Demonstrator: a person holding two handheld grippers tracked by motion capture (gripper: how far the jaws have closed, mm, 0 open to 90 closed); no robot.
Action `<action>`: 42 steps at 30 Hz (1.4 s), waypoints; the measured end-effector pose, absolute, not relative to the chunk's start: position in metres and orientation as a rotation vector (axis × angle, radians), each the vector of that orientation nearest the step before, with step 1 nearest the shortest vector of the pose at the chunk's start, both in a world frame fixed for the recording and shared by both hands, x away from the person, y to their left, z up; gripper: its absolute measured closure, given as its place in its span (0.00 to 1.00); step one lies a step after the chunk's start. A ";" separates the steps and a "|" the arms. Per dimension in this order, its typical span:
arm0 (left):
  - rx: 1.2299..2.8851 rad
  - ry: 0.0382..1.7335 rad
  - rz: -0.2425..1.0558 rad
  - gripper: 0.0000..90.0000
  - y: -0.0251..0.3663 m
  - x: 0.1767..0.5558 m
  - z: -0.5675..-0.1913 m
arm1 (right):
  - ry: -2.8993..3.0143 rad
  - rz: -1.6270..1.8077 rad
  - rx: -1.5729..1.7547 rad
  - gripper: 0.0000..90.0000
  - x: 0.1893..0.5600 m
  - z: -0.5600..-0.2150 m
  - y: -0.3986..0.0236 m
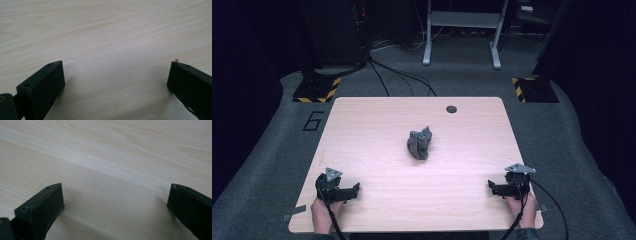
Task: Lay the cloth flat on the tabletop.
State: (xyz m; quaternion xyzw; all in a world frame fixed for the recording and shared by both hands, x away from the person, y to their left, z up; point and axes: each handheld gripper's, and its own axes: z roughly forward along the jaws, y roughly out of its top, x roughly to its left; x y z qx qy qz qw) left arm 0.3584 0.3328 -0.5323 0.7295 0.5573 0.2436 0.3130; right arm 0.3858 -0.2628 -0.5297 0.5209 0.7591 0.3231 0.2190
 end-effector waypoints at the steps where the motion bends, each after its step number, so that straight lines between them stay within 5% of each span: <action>1: 1.925 1.469 0.642 0.01 0.333 0.358 -0.532 | 2.103 0.894 1.440 0.00 0.386 -0.530 -0.263; 42: 1.980 1.452 0.695 0.00 0.324 0.367 -0.524 | 2.104 0.893 1.421 0.01 0.388 -0.530 -0.264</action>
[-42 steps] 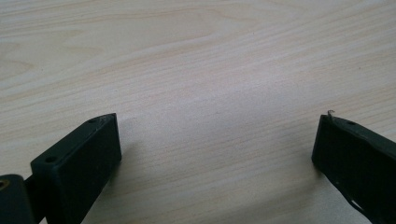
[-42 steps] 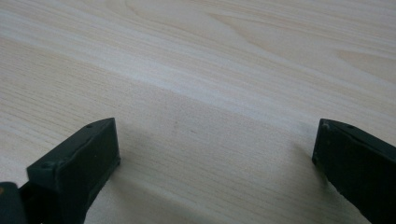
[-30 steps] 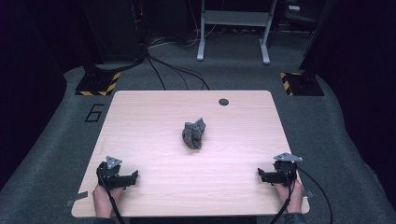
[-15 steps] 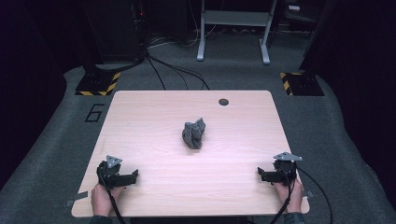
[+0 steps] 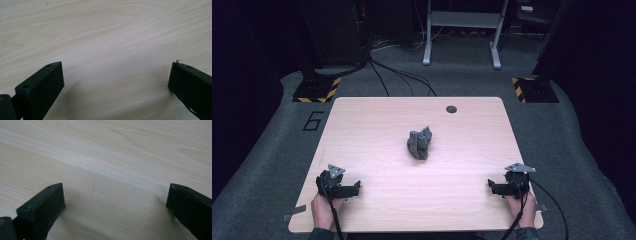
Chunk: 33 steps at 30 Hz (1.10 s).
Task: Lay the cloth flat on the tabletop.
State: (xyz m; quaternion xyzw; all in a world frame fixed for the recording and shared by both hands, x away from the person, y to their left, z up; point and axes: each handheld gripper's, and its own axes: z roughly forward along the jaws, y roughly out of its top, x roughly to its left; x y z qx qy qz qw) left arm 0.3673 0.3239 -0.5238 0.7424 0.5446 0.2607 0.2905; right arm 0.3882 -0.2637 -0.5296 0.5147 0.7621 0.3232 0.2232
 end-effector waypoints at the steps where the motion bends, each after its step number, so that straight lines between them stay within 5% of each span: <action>1: 1.967 1.423 0.704 0.00 0.320 0.368 -0.519 | 2.104 0.893 1.421 0.01 0.388 -0.530 -0.264; 20: 1.972 1.185 0.574 0.00 0.234 0.422 -0.471 | 2.106 0.894 1.418 0.02 0.388 -0.530 -0.264; 33: 2.015 1.079 0.453 0.00 0.173 0.468 -0.471 | 2.105 0.899 1.424 0.03 0.388 -0.530 -0.263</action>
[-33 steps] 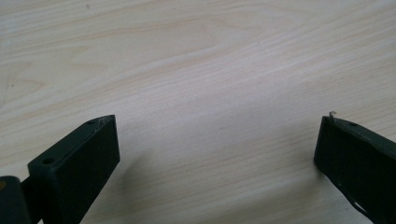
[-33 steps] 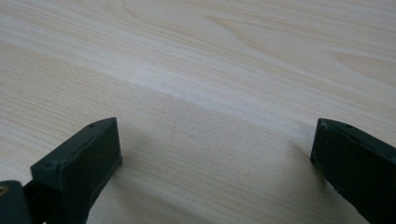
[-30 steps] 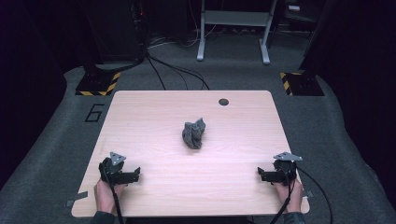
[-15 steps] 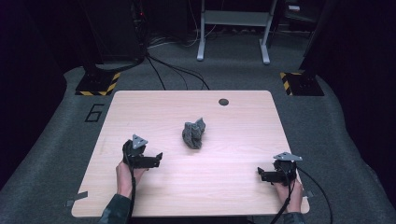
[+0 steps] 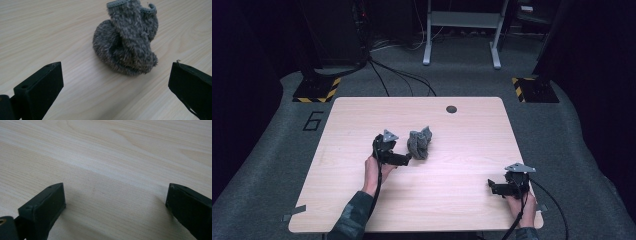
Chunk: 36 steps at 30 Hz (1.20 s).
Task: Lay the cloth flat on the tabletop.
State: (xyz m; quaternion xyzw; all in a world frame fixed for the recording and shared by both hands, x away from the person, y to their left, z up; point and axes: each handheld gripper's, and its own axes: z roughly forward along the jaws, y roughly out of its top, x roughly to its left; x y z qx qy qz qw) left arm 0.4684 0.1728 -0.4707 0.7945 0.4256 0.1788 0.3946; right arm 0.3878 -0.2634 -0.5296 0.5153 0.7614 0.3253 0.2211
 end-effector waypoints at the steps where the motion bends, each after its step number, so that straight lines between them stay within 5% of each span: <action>1: 2.035 1.078 0.442 0.00 0.168 0.473 -0.471 | 2.105 0.900 1.426 0.03 0.388 -0.530 -0.263; 13: 2.067 1.105 0.358 0.21 0.143 0.499 -0.495 | 2.106 0.901 1.424 0.03 0.388 -0.529 -0.263; 25: 2.085 1.059 0.473 0.79 0.138 0.496 -0.506 | 2.105 0.901 1.425 0.03 0.387 -0.529 -0.263; 36: 2.051 1.001 0.505 0.86 0.143 0.488 -0.496 | 2.105 0.902 1.425 0.03 0.387 -0.529 -0.263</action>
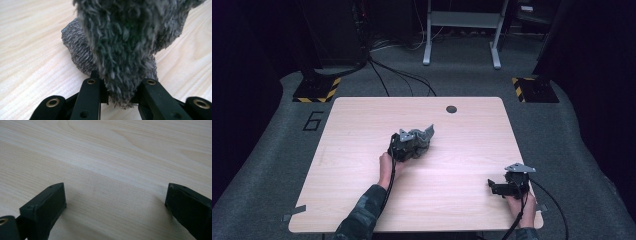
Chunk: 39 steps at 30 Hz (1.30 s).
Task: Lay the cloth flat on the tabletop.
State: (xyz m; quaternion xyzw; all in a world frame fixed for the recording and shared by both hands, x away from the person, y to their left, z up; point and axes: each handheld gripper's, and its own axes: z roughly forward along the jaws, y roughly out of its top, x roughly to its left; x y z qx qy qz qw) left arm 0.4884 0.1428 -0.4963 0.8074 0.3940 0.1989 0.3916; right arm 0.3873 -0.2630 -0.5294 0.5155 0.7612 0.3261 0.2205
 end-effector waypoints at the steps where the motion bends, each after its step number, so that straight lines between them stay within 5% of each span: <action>1: 2.043 0.985 0.502 0.86 0.144 0.486 -0.493 | 2.104 0.902 1.425 0.03 0.387 -0.529 -0.263; 14: 2.022 0.794 0.428 0.85 0.155 0.445 -0.466 | 2.100 0.901 1.432 0.04 0.387 -0.529 -0.263; 24: 2.067 0.710 0.294 0.82 0.152 0.410 -0.484 | 2.097 0.901 1.435 0.04 0.387 -0.529 -0.263; 29: 2.134 0.732 0.219 0.70 0.153 0.411 -0.508 | 2.089 0.903 1.435 0.05 0.387 -0.529 -0.263; 35: 2.084 0.795 0.203 0.37 0.168 0.404 -0.503 | 2.093 0.901 1.441 0.06 0.388 -0.528 -0.264; 39: 2.067 0.832 0.244 0.30 0.180 0.392 -0.495 | 2.076 0.894 1.473 0.07 0.388 -0.528 -0.262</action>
